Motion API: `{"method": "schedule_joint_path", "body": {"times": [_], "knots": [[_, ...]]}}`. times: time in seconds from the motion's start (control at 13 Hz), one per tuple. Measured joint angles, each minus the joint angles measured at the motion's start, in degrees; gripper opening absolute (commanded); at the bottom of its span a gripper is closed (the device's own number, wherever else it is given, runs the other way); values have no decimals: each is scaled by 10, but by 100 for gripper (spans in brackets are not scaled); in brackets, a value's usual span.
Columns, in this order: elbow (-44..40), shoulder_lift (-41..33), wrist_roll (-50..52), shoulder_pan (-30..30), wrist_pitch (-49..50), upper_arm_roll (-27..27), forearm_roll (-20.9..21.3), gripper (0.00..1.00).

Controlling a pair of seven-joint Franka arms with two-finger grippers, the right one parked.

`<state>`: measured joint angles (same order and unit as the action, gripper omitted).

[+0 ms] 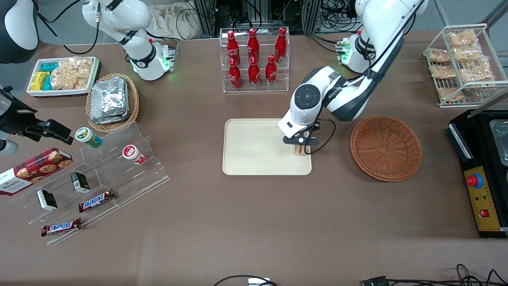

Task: Place sandwich from basket to tray
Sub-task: 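Carry the held sandwich over to the cream tray, then lower the sandwich onto the tray and open the left gripper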

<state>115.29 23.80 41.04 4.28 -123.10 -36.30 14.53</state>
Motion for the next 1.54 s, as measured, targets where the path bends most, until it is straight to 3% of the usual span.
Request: {"method": "schedule_joint_path", "body": {"times": [0.15, 0.31, 0.38, 0.46, 0.54, 1.54], "knots": [[0, 23, 19, -1, -18, 0, 19, 21], [-3, 38, 34, -1, -29, 0, 22, 29], [-3, 41, 37, -2, -33, 1, 22, 45], [-4, 43, 41, -2, -34, 1, 22, 89], [-4, 43, 47, -3, -34, 1, 22, 100], [-11, 43, 59, -4, -34, 1, 22, 100]]}}
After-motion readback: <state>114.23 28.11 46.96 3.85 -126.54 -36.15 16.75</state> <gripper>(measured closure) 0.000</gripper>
